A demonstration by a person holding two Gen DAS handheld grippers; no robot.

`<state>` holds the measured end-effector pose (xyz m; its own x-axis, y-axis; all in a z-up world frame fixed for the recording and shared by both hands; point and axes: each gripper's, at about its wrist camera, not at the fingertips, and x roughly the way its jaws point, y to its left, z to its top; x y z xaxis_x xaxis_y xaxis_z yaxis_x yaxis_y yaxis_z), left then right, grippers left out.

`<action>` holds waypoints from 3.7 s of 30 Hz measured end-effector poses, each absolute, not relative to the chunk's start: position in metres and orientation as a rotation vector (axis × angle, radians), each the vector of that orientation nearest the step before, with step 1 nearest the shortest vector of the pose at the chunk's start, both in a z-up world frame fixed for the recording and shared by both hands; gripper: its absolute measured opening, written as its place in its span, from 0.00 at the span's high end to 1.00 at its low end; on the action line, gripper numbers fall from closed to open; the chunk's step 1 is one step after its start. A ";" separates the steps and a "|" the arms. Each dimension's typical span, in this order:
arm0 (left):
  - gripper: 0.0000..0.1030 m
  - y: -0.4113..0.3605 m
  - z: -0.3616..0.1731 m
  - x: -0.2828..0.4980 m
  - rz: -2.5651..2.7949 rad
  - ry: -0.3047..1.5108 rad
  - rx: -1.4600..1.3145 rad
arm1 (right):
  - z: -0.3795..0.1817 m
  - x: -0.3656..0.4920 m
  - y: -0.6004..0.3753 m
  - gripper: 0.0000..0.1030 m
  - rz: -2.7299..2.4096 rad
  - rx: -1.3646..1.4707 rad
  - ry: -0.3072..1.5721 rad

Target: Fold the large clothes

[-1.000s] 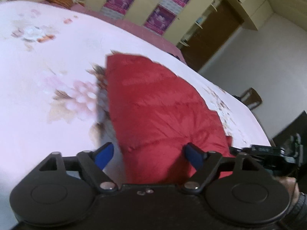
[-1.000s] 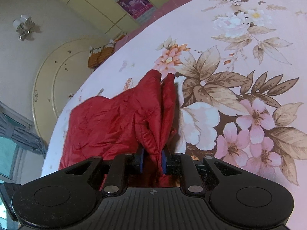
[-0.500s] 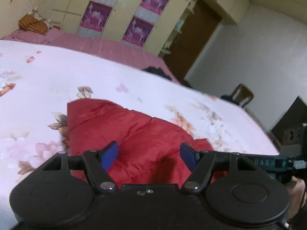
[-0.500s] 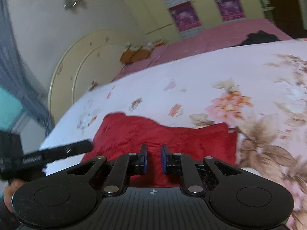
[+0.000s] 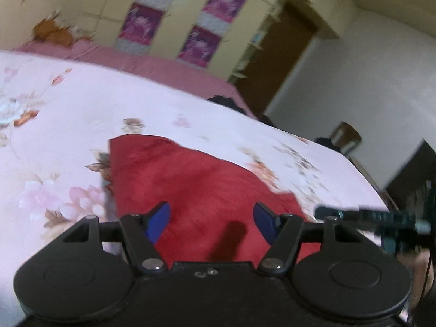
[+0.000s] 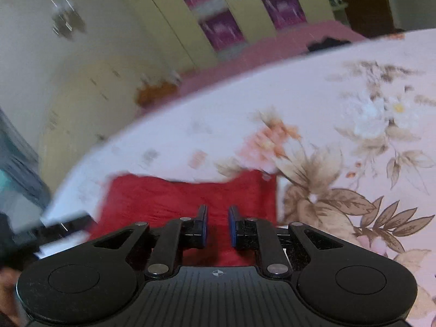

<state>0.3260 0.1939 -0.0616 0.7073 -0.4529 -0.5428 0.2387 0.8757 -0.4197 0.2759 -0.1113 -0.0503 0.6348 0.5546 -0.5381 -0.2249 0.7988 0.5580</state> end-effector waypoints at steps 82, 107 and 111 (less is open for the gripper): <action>0.41 0.111 -0.068 0.116 -0.128 0.771 -0.105 | -0.051 0.085 -0.117 0.87 0.542 0.186 0.871; 0.00 0.039 0.026 -0.036 0.026 0.622 -0.098 | 0.047 -0.083 -0.144 0.00 0.300 0.042 0.682; 0.00 0.038 0.030 -0.049 0.030 0.602 -0.092 | 0.053 -0.100 -0.153 0.00 0.273 0.058 0.666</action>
<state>-0.0490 0.0375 0.0301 0.8236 0.0015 -0.5671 -0.0550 0.9955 -0.0773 -0.0997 -0.1534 0.0526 0.7522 0.2683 -0.6018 -0.2311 0.9628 0.1403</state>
